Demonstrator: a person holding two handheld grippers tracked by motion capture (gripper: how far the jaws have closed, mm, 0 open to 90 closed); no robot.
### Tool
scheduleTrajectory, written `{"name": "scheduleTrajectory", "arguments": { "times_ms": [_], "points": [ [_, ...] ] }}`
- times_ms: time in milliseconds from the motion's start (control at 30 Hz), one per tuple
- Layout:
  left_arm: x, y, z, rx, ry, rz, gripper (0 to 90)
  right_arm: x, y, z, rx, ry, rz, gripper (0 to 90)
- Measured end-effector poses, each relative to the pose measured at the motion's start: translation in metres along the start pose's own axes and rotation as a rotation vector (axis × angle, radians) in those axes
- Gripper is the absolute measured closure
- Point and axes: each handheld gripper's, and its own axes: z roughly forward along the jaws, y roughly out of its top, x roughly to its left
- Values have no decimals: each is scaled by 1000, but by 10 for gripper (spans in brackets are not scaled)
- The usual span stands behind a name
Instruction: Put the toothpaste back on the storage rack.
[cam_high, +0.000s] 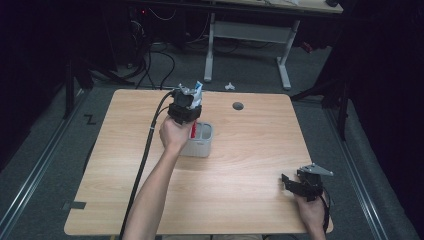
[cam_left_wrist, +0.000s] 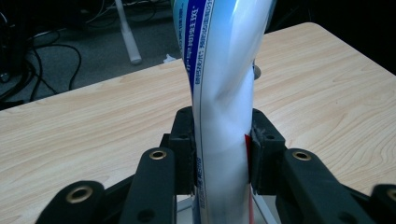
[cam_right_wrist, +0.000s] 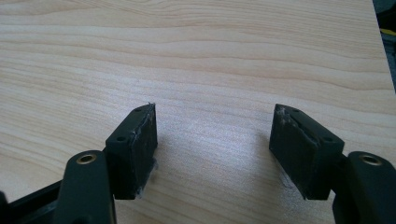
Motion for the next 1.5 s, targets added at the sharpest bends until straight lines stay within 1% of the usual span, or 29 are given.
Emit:
{"name": "scheduleTrajectory", "arguments": {
  "times_ms": [233,300,433,500,733,800,867,967,1133,1233,1367,1500],
  "points": [
    [0,-1,1,14,2,9,678,0,0,0,2,0,0,324],
    [-1,-2,0,20,2,17,678,0,0,0,0,0,0,324],
    [-2,-2,-1,23,-2,19,679,0,0,0,0,0,0,324],
    [-2,-2,-2,28,-6,28,679,0,0,0,0,0,0,324],
    [-2,-4,-5,34,-10,28,679,0,0,0,0,0,0,324],
    [-2,-6,-7,24,-17,24,679,0,0,0,0,0,1,324],
    [-1,-8,-8,26,-14,20,679,0,0,0,0,0,0,324],
    [0,-10,-9,30,-4,28,679,0,0,0,0,0,0,324],
    [2,-13,-9,33,-7,24,678,0,0,0,-1,0,-1,324],
    [3,-14,-9,42,0,29,679,0,0,0,2,0,-2,324],
    [3,-16,-9,41,-9,22,679,0,0,0,2,0,-2,324],
    [3,-18,-9,46,-5,23,679,0,0,0,3,-1,0,324]
  ]
}}
